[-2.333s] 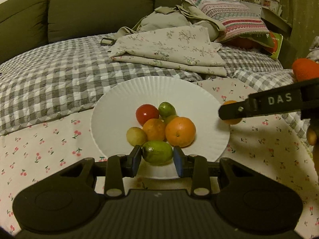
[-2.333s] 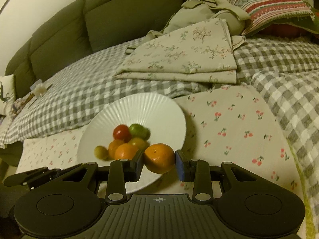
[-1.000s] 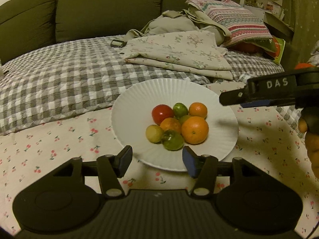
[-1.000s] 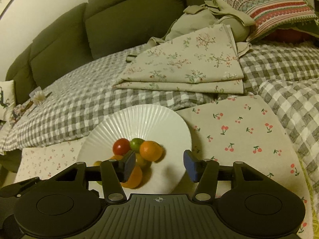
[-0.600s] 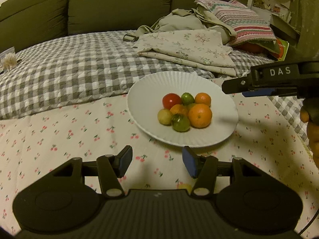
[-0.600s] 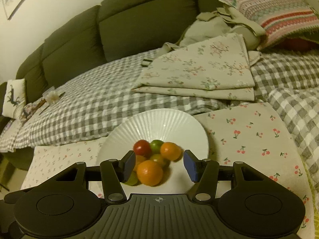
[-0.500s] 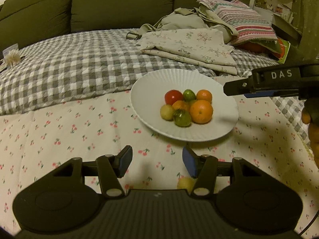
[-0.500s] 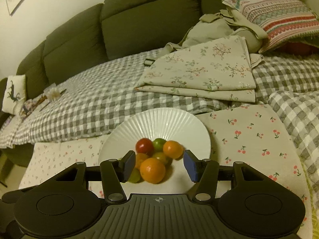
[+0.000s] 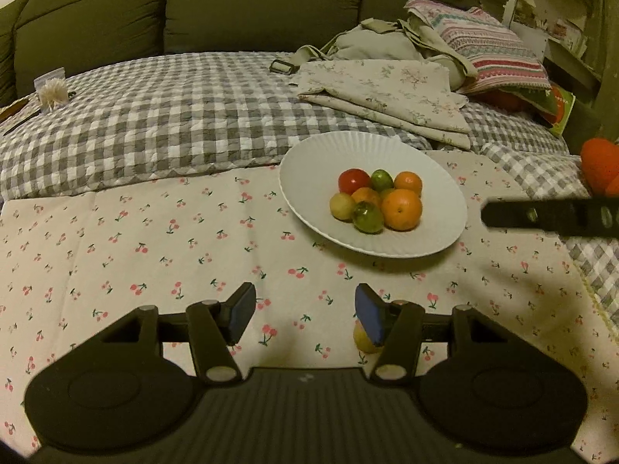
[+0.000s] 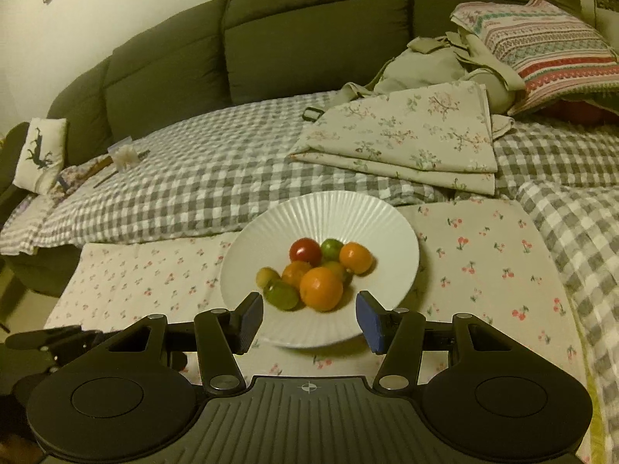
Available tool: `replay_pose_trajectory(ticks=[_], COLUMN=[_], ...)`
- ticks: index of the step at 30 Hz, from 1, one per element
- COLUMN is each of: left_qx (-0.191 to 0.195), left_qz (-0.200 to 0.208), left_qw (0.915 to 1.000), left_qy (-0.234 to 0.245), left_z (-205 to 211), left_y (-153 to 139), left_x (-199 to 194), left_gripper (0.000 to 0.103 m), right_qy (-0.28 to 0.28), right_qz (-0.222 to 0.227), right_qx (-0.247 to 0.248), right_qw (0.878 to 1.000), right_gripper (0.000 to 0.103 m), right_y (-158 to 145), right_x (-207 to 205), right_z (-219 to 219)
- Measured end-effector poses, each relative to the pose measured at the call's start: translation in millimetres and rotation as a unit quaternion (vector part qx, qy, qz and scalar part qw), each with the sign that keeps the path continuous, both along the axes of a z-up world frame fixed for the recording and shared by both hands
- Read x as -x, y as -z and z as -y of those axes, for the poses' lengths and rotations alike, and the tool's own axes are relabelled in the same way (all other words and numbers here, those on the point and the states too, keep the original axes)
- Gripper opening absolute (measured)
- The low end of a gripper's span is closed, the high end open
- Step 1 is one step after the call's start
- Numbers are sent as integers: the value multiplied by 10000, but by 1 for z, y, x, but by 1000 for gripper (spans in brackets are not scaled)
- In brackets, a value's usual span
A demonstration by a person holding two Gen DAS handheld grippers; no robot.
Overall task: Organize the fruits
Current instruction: 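Move both open tools back to the pale yellow fruits on the cloth, then grasp a pale yellow fruit with the left tool while the right tool grasps another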
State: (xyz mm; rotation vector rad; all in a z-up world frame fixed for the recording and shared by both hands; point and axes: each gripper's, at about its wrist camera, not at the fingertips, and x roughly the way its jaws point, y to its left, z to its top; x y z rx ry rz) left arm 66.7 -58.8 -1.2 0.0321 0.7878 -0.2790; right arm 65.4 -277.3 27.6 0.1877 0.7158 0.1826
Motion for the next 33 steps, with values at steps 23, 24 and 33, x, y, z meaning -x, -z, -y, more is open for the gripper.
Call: replay_pose_trajectory(ticks=[23, 24, 33], left_qx=[185, 191, 96], left_qz=[-145, -155, -304], left_qw=[9984, 9983, 9965], left_qy=[520, 530, 775], left_z=[24, 25, 38], left_y=[19, 21, 40], left_x=[8, 7, 3], left_gripper=[65, 65, 52], right_qy=[-545, -591, -1029], right_qz=[-869, -895, -1225], right_qx=[375, 397, 520], right_qw=[9940, 9934, 9858], right_gripper=[72, 72, 74], right_y=[36, 37, 49], right_x=[45, 46, 49], right_z=[-26, -27, -40])
